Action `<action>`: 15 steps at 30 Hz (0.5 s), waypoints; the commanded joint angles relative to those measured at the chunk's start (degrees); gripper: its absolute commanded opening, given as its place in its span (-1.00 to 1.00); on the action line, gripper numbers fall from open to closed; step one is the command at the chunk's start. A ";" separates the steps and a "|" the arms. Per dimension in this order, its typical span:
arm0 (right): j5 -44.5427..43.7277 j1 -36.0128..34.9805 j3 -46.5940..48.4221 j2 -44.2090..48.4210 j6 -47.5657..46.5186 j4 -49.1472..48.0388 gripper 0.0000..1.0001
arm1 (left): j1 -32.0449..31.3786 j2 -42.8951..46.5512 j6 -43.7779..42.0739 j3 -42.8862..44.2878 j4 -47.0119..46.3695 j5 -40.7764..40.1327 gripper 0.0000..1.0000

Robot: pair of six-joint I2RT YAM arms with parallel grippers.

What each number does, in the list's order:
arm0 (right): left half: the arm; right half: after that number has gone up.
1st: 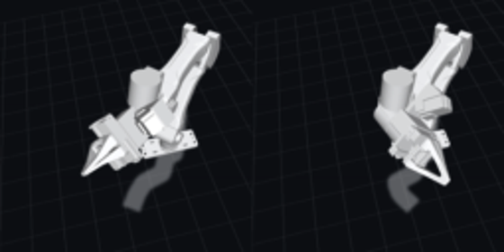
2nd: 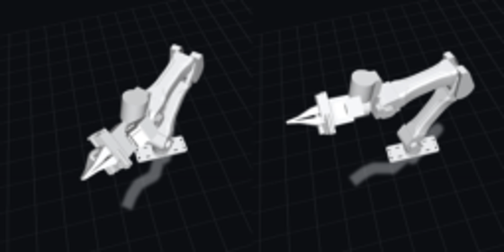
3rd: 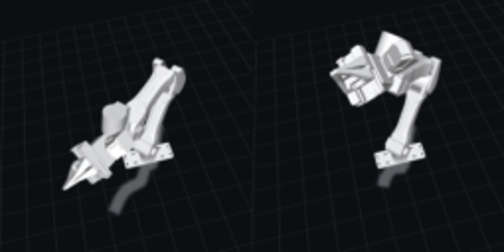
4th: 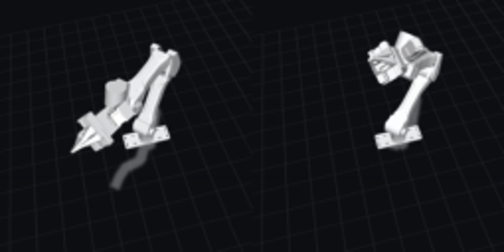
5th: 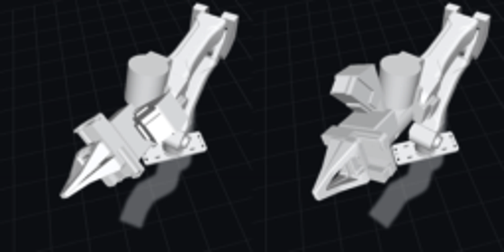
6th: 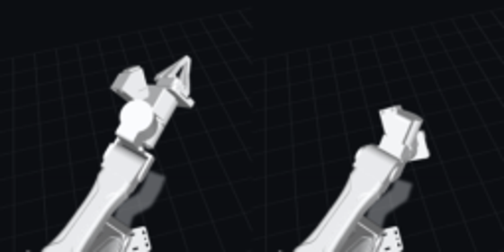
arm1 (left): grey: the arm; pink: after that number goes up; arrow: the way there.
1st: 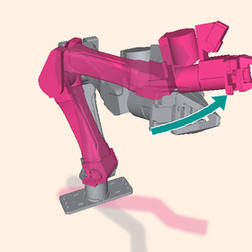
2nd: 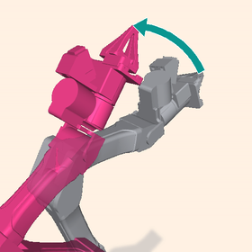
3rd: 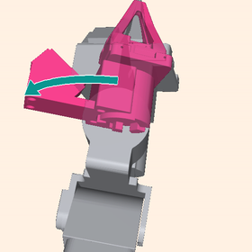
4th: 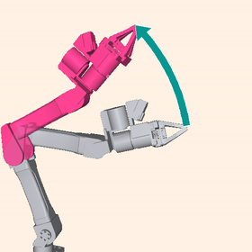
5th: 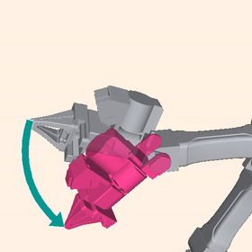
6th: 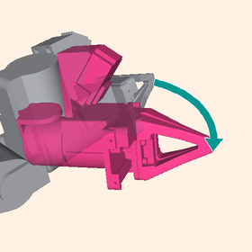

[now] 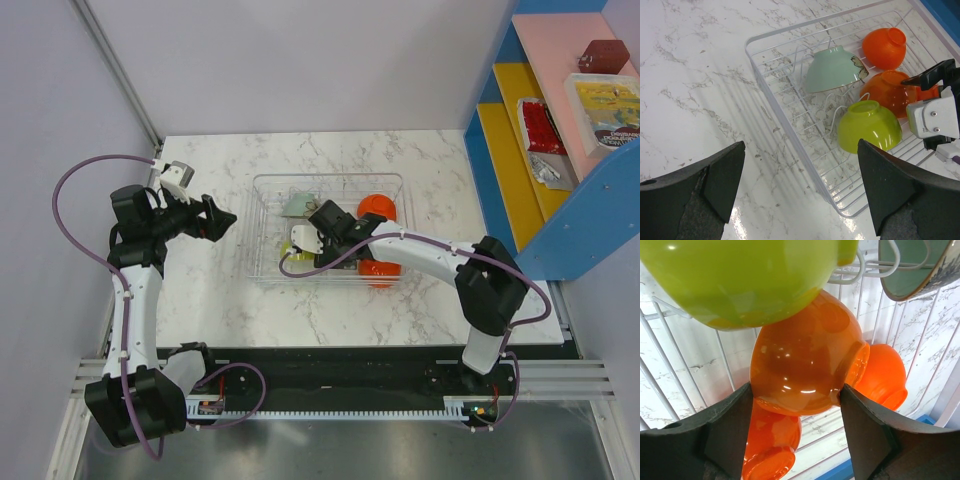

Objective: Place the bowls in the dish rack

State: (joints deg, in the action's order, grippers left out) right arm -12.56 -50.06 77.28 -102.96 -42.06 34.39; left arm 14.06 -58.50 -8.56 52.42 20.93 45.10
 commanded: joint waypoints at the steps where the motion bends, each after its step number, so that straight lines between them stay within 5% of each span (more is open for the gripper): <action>1: -7.39 0.76 2.44 3.03 -2.32 -4.77 -0.43 | 0.35 1.02 -0.15 0.31 -1.06 -0.37 0.99; 15: -9.42 0.67 3.76 4.43 -3.02 -6.79 -0.44 | 0.35 1.02 -0.14 0.40 -1.06 -0.37 0.99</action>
State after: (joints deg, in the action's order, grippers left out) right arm -19.27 -49.25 78.22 -101.84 -43.97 30.65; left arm 14.06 -58.43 -8.56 52.42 20.93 45.10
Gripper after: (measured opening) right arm 0.727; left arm 0.994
